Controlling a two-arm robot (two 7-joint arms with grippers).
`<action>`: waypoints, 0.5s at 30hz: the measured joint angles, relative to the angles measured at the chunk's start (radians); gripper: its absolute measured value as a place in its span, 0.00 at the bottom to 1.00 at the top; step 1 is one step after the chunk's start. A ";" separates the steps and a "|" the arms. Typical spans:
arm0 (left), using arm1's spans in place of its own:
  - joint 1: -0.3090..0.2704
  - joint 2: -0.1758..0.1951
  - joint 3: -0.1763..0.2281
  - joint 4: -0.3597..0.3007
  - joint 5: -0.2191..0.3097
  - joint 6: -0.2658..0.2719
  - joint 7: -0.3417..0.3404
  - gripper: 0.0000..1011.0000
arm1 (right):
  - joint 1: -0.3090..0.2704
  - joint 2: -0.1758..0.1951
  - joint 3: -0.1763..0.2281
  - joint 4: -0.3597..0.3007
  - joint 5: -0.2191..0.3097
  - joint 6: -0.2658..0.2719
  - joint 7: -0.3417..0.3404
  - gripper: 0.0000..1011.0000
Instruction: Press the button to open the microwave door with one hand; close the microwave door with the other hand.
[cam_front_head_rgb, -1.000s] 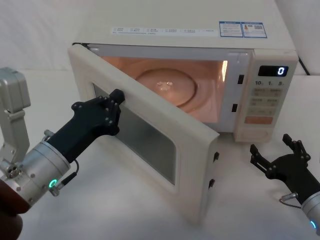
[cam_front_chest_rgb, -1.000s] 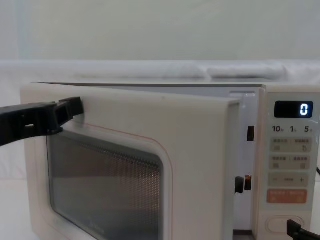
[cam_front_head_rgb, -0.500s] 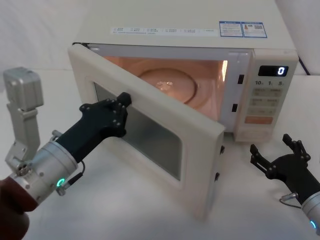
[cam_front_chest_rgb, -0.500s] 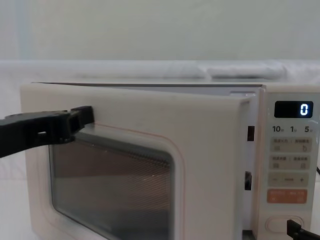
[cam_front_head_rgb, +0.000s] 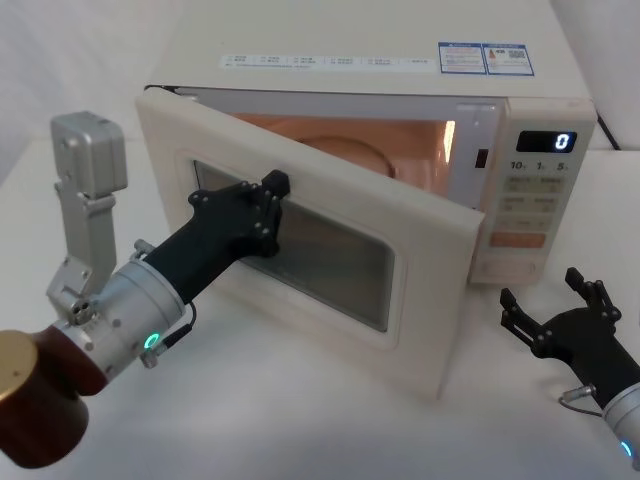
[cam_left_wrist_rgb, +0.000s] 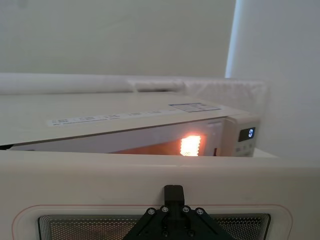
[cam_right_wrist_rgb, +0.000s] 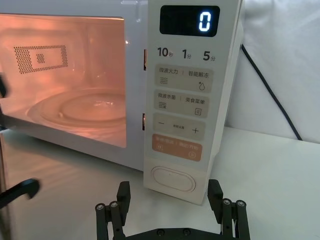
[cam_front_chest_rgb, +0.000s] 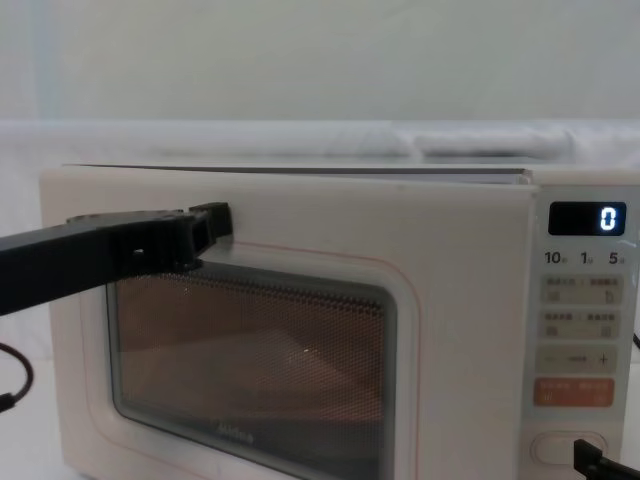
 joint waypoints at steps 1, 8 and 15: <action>-0.008 -0.008 0.005 0.008 0.007 0.002 0.010 0.00 | 0.000 0.000 0.000 0.000 0.000 0.000 0.000 0.99; -0.041 -0.049 0.021 0.041 0.043 0.016 0.060 0.00 | 0.000 0.000 0.000 0.000 0.000 0.000 0.000 0.99; -0.079 -0.079 0.036 0.069 0.082 0.037 0.079 0.00 | 0.000 0.000 0.000 0.000 0.000 0.000 0.000 0.99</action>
